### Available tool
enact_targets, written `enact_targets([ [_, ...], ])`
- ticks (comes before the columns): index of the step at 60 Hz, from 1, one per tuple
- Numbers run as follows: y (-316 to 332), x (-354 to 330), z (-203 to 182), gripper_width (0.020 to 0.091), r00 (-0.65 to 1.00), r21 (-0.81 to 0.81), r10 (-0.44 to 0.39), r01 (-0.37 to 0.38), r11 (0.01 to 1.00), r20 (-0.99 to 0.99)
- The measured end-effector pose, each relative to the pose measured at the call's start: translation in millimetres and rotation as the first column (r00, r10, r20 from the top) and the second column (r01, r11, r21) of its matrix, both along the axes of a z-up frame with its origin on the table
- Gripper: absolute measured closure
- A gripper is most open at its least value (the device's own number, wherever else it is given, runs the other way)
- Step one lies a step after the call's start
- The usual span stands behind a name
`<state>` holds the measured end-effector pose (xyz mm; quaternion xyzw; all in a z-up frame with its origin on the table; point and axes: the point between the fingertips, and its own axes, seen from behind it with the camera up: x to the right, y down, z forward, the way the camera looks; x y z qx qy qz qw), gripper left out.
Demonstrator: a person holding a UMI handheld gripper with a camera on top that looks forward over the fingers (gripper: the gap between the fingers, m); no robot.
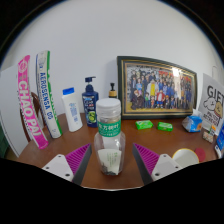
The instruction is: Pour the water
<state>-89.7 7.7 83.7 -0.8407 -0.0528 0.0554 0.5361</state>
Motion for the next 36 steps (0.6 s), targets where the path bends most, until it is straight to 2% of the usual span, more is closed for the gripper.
enact_targets([
  [7,13.9,-7.6,-13.4,0.0346,1.0,0.018,0.025,-0.025,1.0,-0.006],
  [10,16.6,-8.9,-17.4,0.0416,0.999,0.028,0.033,-0.033,0.999,-0.003],
  [14,20.9,-7.0,-17.5,0.0555,1.0,0.053,0.026,-0.027,0.998,0.015],
  [18,22.0,-7.3,-16.3,0.0576,0.999,0.075,0.026,-0.028,0.997,0.03],
  [30,17.0,-6.2,-9.9,0.0696,0.999,0.086,0.011,-0.015,0.996,0.038],
  [36,12.3,-9.1,11.7,0.0695,1.0,0.094,0.006,-0.006,0.996,0.0],
])
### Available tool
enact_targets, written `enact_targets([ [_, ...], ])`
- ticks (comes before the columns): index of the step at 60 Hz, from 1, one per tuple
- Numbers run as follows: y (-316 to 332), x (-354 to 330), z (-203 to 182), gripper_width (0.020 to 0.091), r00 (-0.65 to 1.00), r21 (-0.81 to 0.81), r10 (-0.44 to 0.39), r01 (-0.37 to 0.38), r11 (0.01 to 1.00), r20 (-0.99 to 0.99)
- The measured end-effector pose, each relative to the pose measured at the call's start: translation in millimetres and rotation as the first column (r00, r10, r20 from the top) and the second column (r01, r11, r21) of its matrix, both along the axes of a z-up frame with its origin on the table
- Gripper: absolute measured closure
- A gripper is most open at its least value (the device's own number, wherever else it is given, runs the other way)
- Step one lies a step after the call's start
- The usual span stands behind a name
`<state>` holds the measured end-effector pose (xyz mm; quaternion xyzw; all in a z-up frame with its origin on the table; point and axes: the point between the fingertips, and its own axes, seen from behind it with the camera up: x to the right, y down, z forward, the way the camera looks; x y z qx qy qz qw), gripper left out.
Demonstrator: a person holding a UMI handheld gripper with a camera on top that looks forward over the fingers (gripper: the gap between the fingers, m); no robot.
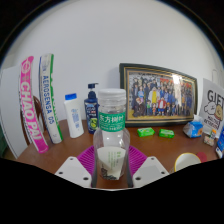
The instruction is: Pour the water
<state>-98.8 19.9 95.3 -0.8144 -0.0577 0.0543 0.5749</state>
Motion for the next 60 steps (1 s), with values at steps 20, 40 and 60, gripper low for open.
enact_targets([
  [20,-26.5,-0.7,111.3,0.0697,0.686,-0.048,-0.053,0.026,0.998,-0.726],
  [40,-31.9,57.4,122.0,0.0697,-0.143,-0.164,-0.162,0.001,0.986,-0.976],
  [60,-36.9,74.2,99.2,0.0697,-0.515,-0.202,-0.207,-0.066,0.977,-0.832],
])
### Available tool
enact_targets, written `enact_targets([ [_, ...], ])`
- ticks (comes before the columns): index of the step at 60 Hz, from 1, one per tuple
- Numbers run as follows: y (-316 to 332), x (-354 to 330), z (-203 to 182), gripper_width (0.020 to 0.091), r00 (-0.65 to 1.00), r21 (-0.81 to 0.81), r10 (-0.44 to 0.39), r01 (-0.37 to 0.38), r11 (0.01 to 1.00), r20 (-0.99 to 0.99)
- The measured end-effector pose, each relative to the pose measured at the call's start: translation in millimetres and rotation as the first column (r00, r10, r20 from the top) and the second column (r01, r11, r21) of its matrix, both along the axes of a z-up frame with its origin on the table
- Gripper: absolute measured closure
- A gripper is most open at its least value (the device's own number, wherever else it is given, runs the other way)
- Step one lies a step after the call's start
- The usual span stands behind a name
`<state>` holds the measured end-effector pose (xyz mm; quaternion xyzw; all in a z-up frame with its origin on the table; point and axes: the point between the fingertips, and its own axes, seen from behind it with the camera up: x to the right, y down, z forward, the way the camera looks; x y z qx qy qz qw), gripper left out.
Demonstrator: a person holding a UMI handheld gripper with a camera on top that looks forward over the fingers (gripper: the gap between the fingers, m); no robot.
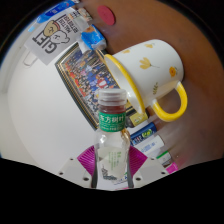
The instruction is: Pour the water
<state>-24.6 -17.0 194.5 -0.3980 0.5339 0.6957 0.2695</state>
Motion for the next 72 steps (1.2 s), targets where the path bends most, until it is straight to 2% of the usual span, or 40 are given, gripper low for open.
enact_targets([
  [9,-3.1,-1.7,-3.1,0.0697,0.995,-0.01,0.029,-0.028,1.0,0.099],
  [15,-4.2,-1.9,4.2,0.0697,0.95,-0.007,0.058,-0.059,0.998,0.307],
  [20,-7.2,5.9,16.6,0.0697,0.841,0.012,0.059,-0.077,0.997,0.538],
  [27,-5.8,37.9,43.5,0.0696,0.549,0.042,0.012,-0.086,0.995,0.835],
  [31,-1.8,67.1,57.7,0.0695,0.308,0.063,-0.038,-0.071,0.995,0.951],
  [37,7.0,126.5,70.4,0.0696,-0.027,0.104,-0.105,-0.046,0.994,0.994],
  [40,13.5,152.4,70.7,0.0697,-0.172,0.11,-0.113,-0.029,0.994,0.978],
  [45,23.1,198.6,48.6,0.0697,-0.367,0.095,-0.092,-0.01,0.995,0.925],
  [50,35.4,240.0,11.0,0.0698,-0.482,0.02,-0.011,0.013,1.0,0.876],
  [53,38.4,258.3,-14.2,0.0699,-0.533,0.003,0.01,0.023,1.0,0.846],
  [62,42.8,295.8,-79.0,0.0692,-0.547,-0.103,0.1,0.026,0.994,0.831],
  [72,43.5,308.7,-125.3,0.0687,-0.558,-0.145,0.126,0.01,0.989,0.82],
])
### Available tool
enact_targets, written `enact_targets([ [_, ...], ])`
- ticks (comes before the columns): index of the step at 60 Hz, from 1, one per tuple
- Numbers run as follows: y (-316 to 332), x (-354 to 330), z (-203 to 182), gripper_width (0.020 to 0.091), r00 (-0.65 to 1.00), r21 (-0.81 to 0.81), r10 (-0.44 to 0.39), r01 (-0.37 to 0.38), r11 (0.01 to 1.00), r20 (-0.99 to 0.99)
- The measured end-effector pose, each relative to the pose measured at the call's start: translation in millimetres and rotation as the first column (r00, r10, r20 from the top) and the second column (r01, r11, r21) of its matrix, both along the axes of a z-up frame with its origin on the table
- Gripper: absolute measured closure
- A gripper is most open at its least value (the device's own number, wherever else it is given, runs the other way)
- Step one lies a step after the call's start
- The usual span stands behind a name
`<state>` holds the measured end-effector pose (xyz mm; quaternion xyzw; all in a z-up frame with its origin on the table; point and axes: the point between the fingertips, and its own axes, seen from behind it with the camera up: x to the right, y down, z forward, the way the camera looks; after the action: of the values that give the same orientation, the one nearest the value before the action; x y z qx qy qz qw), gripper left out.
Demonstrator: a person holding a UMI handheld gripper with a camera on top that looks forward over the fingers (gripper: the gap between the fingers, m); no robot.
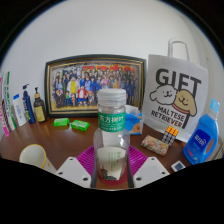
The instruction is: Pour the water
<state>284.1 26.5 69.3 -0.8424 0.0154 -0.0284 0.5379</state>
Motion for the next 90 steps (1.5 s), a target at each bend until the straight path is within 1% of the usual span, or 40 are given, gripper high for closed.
enact_targets([
  [1,-1.3,-0.5,-4.5,0.0674,1.0,-0.006,0.003,-0.003,1.0,-0.001],
  [4,0.3,-0.3,-3.9,0.068,1.0,0.025,0.01,-0.009,1.0,-0.013],
  [7,0.5,1.4,-4.1,0.0659,0.999,0.031,0.009,-0.008,0.999,-0.031],
  [16,-1.5,0.0,-6.2,0.0546,0.999,0.021,0.013,-0.012,1.0,-0.048],
  [17,-1.9,0.5,-9.2,0.052,0.999,0.007,0.014,-0.013,1.0,-0.05],
  [19,-5.1,-2.6,-14.2,0.0433,0.998,-0.023,0.018,-0.02,1.0,-0.056],
  [22,-9.7,-7.6,-17.8,0.0242,0.997,-0.055,0.029,-0.033,0.998,-0.071],
  [23,-11.3,-7.9,-18.0,0.0236,0.997,-0.062,0.028,-0.032,0.998,-0.074],
  [25,-15.4,-8.2,-17.7,0.0277,0.997,-0.076,0.016,-0.023,0.997,-0.081],
  [26,-17.6,-8.1,-16.9,0.0275,0.996,-0.082,0.01,-0.016,0.996,-0.084],
  [29,-24.7,-7.7,-12.8,0.024,0.996,-0.096,-0.014,0.006,0.995,-0.089],
  [32,-34.4,-8.7,-7.4,0.0252,0.995,-0.11,-0.036,0.026,0.994,-0.092],
  [37,-55.2,-10.0,9.2,0.0246,0.993,-0.124,-0.076,0.065,0.99,-0.09],
  [47,-118.7,-29.0,59.2,0.0246,0.993,-0.132,-0.115,0.109,0.985,-0.04],
  [54,-171.9,-57.5,90.8,0.0249,0.995,-0.145,-0.102,0.098,0.985,-0.018],
  [64,-243.4,-99.4,121.4,0.0252,0.997,-0.171,-0.071,0.07,0.983,0.002],
  [75,-293.6,-131.6,139.1,0.0251,0.999,-0.176,-0.05,0.052,0.983,0.016],
  [82,-310.4,-149.9,148.7,0.0252,1.0,-0.162,-0.02,0.024,0.986,0.022],
  [87,-320.9,-152.6,150.5,0.0254,0.999,-0.162,-0.022,0.029,0.986,0.045],
  [90,-328.5,-155.8,150.2,0.025,0.999,-0.175,-0.022,0.027,0.984,0.025],
])
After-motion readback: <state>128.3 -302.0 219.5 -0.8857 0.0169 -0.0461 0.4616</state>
